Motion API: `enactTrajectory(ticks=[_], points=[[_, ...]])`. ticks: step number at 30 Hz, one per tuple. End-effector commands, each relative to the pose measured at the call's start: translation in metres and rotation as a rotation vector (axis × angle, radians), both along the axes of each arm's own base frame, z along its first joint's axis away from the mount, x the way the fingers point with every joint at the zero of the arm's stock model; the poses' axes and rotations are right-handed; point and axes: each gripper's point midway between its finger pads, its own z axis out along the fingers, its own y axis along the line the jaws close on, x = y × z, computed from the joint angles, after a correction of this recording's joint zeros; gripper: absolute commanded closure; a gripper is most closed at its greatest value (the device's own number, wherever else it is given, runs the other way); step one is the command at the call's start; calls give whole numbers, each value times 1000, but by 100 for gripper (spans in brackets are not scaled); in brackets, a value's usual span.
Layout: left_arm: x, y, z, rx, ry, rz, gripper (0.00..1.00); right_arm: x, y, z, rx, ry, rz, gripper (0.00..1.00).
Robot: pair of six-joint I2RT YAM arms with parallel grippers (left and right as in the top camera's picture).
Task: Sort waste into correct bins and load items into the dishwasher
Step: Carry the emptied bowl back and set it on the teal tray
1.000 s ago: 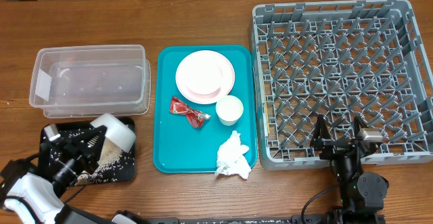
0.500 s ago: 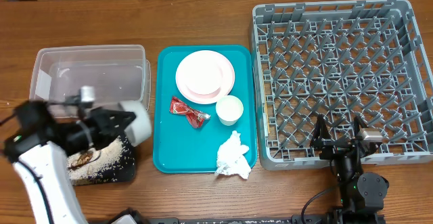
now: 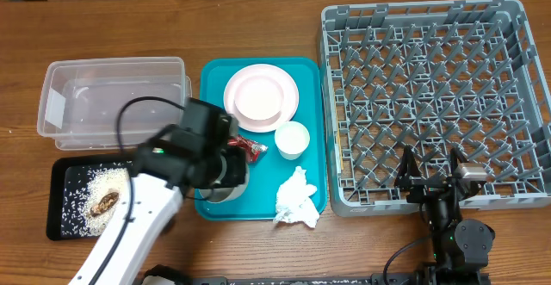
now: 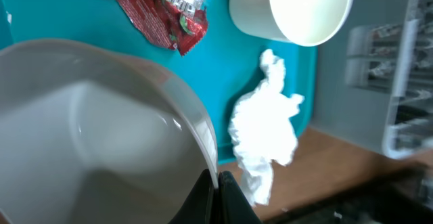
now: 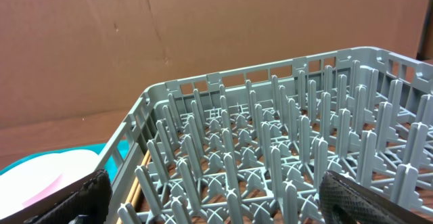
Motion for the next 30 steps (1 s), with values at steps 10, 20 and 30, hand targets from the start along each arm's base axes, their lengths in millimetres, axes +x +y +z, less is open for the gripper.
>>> enactTrajectory(ticks=[10,20,30], points=[[7,-13,-56,321,41,25,96,0,0,-1,4,-6,-1,0],[5,-11,-75,362,100,17,81,0,0,-1,4,-6,-1,0],[18,-17,-62,344,52,15,55,0,0,-1,4,-6,-1,0]])
